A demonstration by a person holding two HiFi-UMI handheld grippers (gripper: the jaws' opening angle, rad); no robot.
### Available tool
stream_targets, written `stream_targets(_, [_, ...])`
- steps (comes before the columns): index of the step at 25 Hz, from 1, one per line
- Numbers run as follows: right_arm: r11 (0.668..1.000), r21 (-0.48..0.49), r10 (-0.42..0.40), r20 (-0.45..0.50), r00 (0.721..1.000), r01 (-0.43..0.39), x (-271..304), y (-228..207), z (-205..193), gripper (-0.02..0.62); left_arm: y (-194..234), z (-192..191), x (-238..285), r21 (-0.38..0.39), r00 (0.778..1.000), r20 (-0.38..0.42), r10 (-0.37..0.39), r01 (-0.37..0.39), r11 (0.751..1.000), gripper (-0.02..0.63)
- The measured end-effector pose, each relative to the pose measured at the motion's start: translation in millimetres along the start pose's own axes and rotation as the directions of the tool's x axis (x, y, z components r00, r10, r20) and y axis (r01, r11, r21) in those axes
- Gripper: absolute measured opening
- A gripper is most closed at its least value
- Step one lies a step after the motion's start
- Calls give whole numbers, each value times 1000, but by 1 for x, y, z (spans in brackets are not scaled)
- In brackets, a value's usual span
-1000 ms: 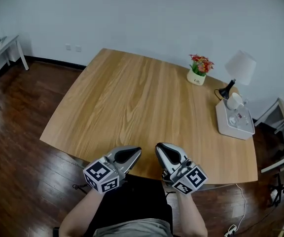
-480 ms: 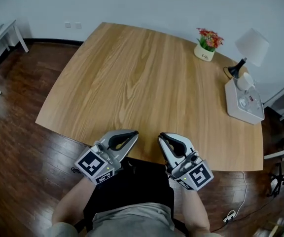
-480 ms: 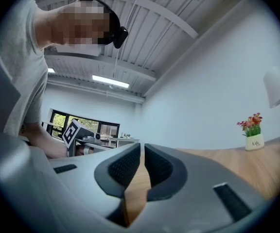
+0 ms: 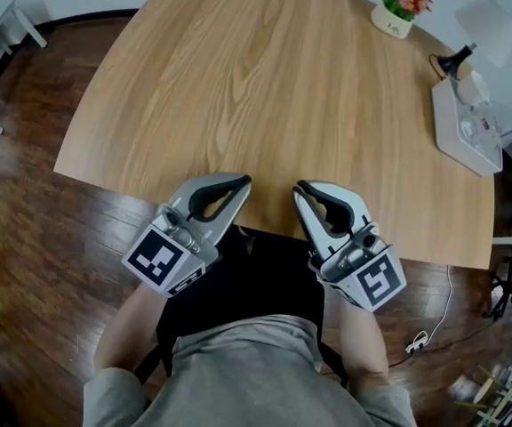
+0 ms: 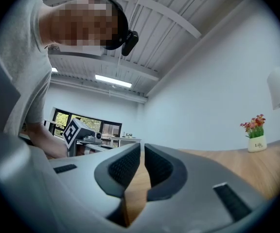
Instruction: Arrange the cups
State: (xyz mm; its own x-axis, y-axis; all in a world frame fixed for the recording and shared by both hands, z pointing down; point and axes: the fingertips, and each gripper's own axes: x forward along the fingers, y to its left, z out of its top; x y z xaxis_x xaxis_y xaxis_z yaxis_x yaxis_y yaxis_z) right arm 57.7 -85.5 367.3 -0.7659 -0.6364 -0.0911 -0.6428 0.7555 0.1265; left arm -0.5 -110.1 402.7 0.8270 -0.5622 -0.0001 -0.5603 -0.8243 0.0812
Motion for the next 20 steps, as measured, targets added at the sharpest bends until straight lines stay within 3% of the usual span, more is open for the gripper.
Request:
stream_targets(5, [1000,3,-2,-9,1000,2,-3,0,-2,25,4,1,-2,-56,1000,22,3,-1,998,9])
stream_targets(20, [1000,-23,-11,4,1000,11,-3,-1,1,25,1,5,-2,-42,999,35,-2,4,999,11])
